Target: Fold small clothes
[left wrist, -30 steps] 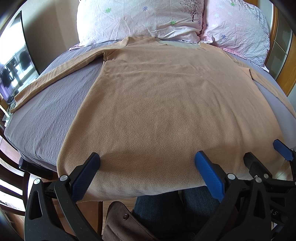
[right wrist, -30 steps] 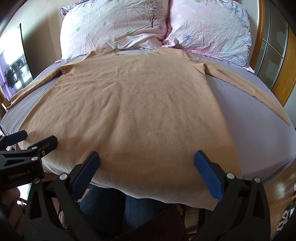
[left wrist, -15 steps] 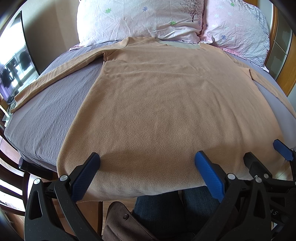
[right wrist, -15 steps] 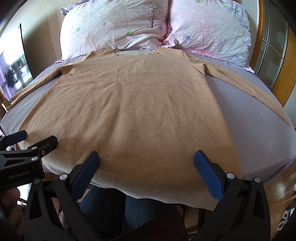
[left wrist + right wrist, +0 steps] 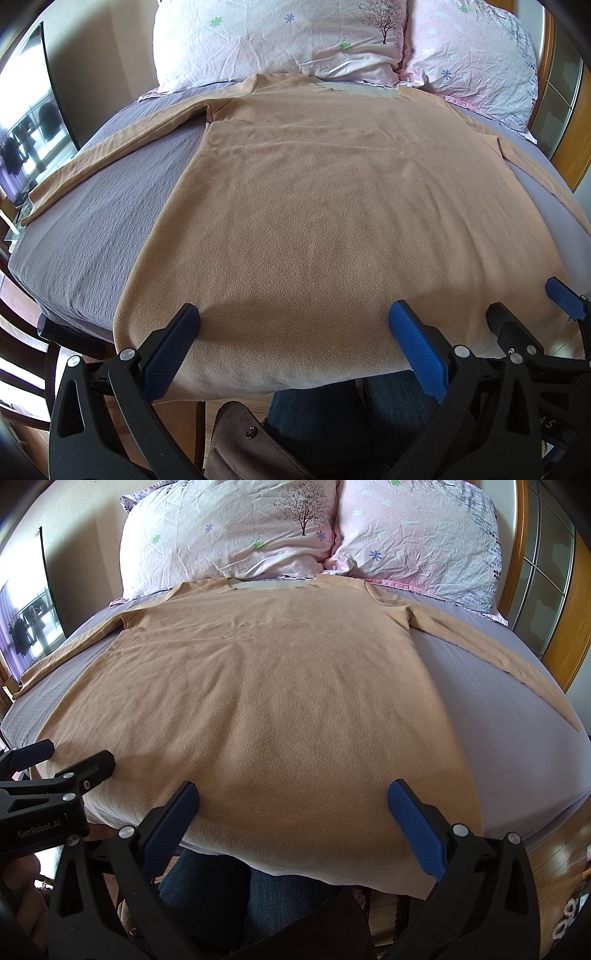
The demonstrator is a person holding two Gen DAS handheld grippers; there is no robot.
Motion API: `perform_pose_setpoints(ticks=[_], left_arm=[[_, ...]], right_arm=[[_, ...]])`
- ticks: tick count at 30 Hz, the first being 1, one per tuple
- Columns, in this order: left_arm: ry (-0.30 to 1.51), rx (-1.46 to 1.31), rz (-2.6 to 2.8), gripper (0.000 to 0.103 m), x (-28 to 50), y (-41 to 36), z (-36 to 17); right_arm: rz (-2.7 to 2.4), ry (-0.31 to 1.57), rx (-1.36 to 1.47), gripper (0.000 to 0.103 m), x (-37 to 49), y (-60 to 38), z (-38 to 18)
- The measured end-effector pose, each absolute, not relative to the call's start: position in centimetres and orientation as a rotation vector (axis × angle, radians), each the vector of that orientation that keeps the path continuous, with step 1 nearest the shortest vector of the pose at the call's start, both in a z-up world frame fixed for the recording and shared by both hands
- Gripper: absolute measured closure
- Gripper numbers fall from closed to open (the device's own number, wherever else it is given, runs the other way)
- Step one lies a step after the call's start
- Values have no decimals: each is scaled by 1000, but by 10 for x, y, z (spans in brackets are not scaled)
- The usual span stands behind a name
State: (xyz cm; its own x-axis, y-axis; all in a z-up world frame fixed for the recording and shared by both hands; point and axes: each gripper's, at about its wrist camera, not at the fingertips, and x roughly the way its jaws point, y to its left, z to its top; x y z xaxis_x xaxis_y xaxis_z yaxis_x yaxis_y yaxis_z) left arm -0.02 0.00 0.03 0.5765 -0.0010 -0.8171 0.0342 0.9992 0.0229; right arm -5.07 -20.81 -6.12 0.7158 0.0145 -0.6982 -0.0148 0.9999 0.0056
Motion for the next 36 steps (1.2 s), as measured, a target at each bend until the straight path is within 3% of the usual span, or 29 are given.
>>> perform_pose_setpoints(ticks=[16,22,23,25,26,33,36], left_arm=[[944,45,-29,1,-1,0,0],[889,55,-50,1,-3,-1,1],[882,54,-62,1,-3,-1,2],[859,12,-113,1,3,4,5],[829,-49,-166,1,7,11,9],[638,-169,-269,1,26,31,33],[622,-185,-271,1,40,37,37]], right_arm=[[83,728,-24,2,-52,-210,-60],[-10,557,382,4,-44,-342,-19],[-76,532,466,8,-42,-376,-13],[-194,526,621,43,-35,-444,-9],[-249,541,714,48,-29,-482,-13],[-482,546,1175,49,-22,-622,-56],[-500,510,1224,58,-16,-639,-63]])
